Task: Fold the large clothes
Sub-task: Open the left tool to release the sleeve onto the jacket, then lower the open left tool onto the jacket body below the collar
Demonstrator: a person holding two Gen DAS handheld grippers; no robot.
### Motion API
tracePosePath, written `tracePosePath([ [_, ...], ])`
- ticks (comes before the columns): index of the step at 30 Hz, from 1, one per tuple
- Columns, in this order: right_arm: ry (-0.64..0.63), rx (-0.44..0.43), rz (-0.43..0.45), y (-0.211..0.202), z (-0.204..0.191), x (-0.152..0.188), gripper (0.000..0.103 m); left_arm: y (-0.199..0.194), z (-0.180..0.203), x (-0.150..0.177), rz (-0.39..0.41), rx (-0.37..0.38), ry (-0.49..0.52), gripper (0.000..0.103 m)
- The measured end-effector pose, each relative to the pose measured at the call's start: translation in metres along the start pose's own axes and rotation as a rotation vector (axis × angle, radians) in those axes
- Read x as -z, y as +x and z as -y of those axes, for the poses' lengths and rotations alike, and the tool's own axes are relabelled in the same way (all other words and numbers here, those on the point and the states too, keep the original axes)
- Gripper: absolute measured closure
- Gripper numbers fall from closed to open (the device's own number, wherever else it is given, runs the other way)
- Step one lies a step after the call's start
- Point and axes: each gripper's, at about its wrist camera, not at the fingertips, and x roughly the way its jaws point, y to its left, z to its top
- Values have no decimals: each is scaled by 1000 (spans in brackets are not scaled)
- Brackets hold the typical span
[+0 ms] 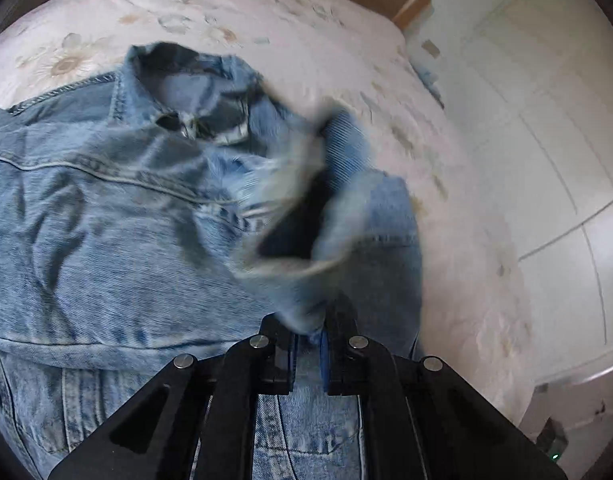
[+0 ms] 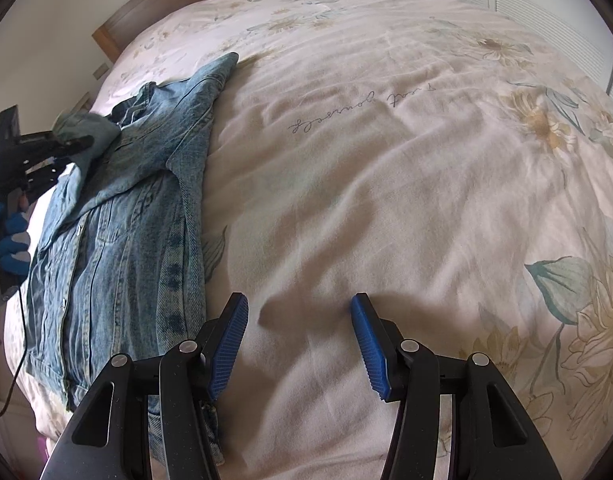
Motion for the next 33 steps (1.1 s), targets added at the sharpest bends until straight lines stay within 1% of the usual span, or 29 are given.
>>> tracePosePath([
  [2, 3, -1, 0, 0, 1, 0, 48, 10, 4, 5, -31, -15, 25, 84],
  [3, 4, -1, 0, 0, 1, 0, 48, 12, 7, 8, -39, -15, 38, 82],
  [5, 5, -1, -1, -1, 2, 0, 48, 15, 12, 12, -49, -23, 66, 70],
  [7, 4, 1, -1, -1, 1, -1, 48, 12, 18, 15, -37, -16, 102, 70],
  [10, 1, 3, -1, -1, 1, -1, 48, -4, 19, 15, 21, -4, 137, 69],
  [12, 1, 5, 1, -2, 1, -2, 48, -16, 11, 11, 74, -40, 140, 65],
  [13, 1, 6, 2, -2, 1, -3, 48, -23, 5, 8, 104, -78, 136, 61],
  [15, -2, 9, 4, -3, 1, -4, 48, -28, -10, 2, 133, -168, 121, 60],
  [16, -3, 10, 5, -3, 0, -4, 48, -25, -16, 1, 130, -219, 118, 60],
  [18, -2, 11, 4, -2, -1, -6, 48, -17, -27, 3, 107, -292, 109, 60],
  [19, -2, 10, 5, -2, -2, -6, 48, -11, -33, 7, 83, -311, 102, 60],
  [21, -7, 9, 6, -2, -4, -7, 48, 7, -39, 18, 39, -322, 94, 60],
  [23, -15, 10, 5, -3, -6, -8, 48, 11, -33, 33, 54, -347, 132, 59],
  [24, -19, 12, 5, -3, -7, -8, 48, 11, -26, 38, 60, -341, 153, 57],
  [25, -21, 15, 5, -4, -7, -8, 48, 10, -20, 41, 60, -313, 156, 51],
  [28, -20, 23, 9, -7, -6, -9, 48, -7, -19, 45, 74, -218, 159, 50],
  [31, -22, 31, 13, -10, -6, -11, 48, -28, -25, 42, 124, -241, 170, 50],
  [33, -29, 37, 16, -12, -7, -12, 48, -43, -40, 37, 153, -281, 152, 48],
])
